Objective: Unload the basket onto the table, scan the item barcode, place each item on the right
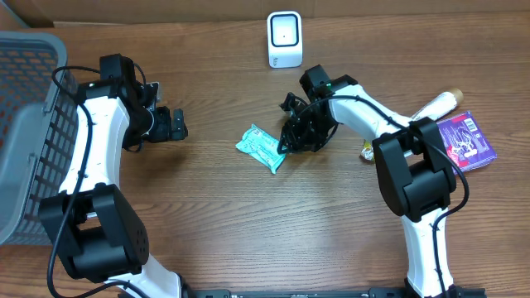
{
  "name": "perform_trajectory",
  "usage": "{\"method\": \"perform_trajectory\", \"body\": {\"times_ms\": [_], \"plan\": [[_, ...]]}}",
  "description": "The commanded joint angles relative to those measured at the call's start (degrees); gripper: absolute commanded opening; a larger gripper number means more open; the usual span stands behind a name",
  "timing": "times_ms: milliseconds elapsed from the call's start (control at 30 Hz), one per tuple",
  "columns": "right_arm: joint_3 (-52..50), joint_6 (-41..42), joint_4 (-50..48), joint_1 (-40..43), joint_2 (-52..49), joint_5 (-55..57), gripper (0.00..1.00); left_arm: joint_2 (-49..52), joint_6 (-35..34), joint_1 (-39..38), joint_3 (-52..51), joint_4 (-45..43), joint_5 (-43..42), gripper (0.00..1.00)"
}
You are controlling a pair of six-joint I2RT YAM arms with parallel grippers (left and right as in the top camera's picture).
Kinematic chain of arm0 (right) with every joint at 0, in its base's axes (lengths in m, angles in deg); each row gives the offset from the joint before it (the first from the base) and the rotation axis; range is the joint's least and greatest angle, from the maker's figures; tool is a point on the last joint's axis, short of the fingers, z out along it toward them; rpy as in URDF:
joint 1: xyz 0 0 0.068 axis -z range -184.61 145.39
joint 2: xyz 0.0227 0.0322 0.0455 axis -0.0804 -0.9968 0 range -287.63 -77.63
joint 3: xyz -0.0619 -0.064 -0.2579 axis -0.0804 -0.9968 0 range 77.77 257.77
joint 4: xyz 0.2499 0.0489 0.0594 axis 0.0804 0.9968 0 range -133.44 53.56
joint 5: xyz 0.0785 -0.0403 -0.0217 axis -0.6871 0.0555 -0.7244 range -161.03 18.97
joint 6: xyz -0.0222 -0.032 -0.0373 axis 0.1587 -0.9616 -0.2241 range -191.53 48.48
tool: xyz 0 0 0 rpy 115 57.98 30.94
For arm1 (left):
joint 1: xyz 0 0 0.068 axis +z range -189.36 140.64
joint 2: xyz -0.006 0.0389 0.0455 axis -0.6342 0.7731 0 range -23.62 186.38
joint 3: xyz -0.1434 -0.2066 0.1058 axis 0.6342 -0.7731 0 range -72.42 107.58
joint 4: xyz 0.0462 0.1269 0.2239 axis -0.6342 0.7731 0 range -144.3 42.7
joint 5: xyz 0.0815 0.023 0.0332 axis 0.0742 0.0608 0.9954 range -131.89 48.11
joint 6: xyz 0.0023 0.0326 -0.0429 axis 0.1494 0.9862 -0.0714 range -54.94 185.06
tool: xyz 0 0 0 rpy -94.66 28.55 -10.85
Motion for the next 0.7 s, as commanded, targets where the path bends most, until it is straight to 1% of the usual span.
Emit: {"method": "perform_trajectory", "body": {"times_ms": [0,133,233,267,333,400,467,533,567,667], "plan": [[-0.87,2.89,-1.70,-0.79,-1.44,0.39,0.38,-1.11,1.07,-0.42,-0.20,-0.09,0.04,1.00],[-1.55,7.45,-5.53,-1.64,-1.44,0.57,0.39,-1.11,1.07,-0.42,-0.20,-0.09,0.02,1.00],[-2.23,9.44,-7.56,-2.51,-1.44,0.63,0.47,-1.11,1.07,-0.39,-0.22,-0.07,0.04,0.99],[-2.34,9.73,-7.93,-2.80,-1.44,0.63,0.49,-1.11,1.07,-0.39,-0.20,-0.07,0.04,0.99],[-2.43,10.10,-8.35,-3.41,-1.44,0.83,0.49,-1.11,1.05,-0.39,-0.20,-0.07,0.02,1.00],[-2.47,12.68,-9.01,-4.00,-1.44,2.38,0.40,-1.11,1.07,-0.42,-0.20,-0.07,0.02,1.00],[-2.64,15.58,-9.84,-4.55,-1.44,4.37,0.29,-1.11,1.07,-0.39,-0.20,-0.09,0.02,1.00],[-2.64,17.75,-10.27,-4.90,-1.44,6.27,0.14,-1.11,1.05,-0.42,-0.20,-0.07,0.04,1.00],[-2.64,17.86,-10.47,-4.94,-1.44,6.71,0.04,-1.11,1.07,-0.39,-0.20,-0.07,0.02,0.99],[-2.62,17.86,-10.80,-4.83,-1.42,6.69,0.04,-1.11,1.05,-0.42,-0.20,-0.09,0.02,1.00]]}}
